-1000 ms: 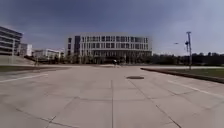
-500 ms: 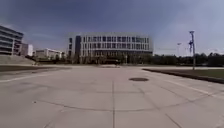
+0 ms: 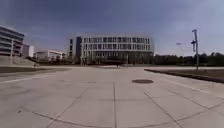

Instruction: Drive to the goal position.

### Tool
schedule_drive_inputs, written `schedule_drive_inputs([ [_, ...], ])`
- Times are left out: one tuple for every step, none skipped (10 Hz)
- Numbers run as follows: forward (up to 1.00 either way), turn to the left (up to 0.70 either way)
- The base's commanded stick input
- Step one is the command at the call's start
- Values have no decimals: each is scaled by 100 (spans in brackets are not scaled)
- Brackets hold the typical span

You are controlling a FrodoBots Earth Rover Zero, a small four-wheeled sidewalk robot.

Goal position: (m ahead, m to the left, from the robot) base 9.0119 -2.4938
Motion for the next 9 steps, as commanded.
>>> schedule_drive_inputs([
  [70,-1],
  [70,-1],
  [70,-1],
  [70,-1],
  [70,-1],
  [70,-1],
  [70,-1],
  [70,-1],
  [70,-1],
])
